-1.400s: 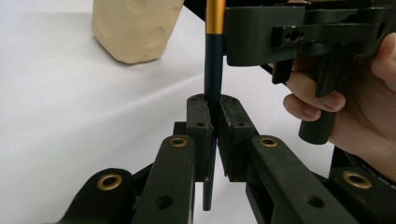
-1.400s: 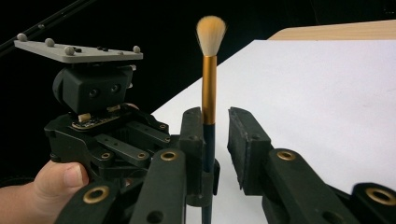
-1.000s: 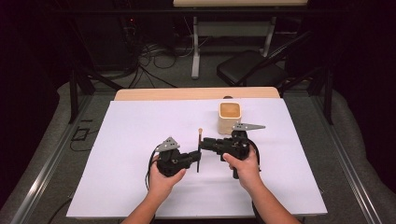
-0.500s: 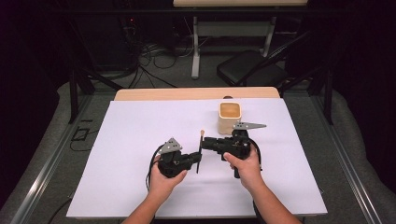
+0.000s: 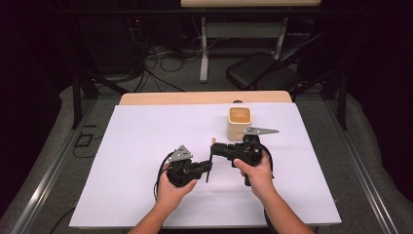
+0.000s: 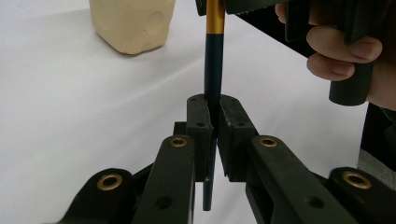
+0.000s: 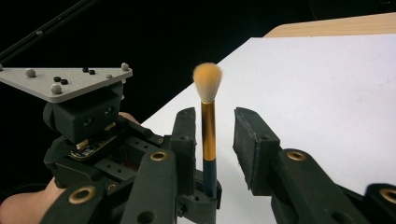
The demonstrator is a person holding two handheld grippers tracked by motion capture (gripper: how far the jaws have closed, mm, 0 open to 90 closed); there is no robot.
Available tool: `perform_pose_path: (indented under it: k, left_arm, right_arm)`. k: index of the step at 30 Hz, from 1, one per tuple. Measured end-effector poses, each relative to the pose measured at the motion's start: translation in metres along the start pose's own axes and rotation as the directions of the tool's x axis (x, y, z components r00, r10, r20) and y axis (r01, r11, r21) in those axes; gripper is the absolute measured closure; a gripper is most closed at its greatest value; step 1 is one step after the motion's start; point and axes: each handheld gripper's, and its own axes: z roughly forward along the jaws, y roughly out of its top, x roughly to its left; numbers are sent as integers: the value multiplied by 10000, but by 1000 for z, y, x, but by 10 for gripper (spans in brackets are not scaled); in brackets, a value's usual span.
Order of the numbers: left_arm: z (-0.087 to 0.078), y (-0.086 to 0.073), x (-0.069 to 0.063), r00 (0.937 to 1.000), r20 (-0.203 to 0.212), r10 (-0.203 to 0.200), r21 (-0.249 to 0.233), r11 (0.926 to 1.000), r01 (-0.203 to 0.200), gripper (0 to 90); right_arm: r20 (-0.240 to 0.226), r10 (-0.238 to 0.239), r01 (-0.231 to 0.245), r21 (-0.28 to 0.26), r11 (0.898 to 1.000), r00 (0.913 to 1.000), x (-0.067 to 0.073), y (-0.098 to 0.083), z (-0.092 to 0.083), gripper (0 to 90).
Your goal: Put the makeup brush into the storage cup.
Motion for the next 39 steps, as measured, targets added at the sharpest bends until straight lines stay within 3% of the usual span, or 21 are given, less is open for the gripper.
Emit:
perform_pose_path:
  k: [39]
  left_arm:
    - [1,0,-2,9999,109,54,84,9999,-55,834]
  right_arm:
    - [-162,55,-53,122,9999,9999,0,-1,1,797]
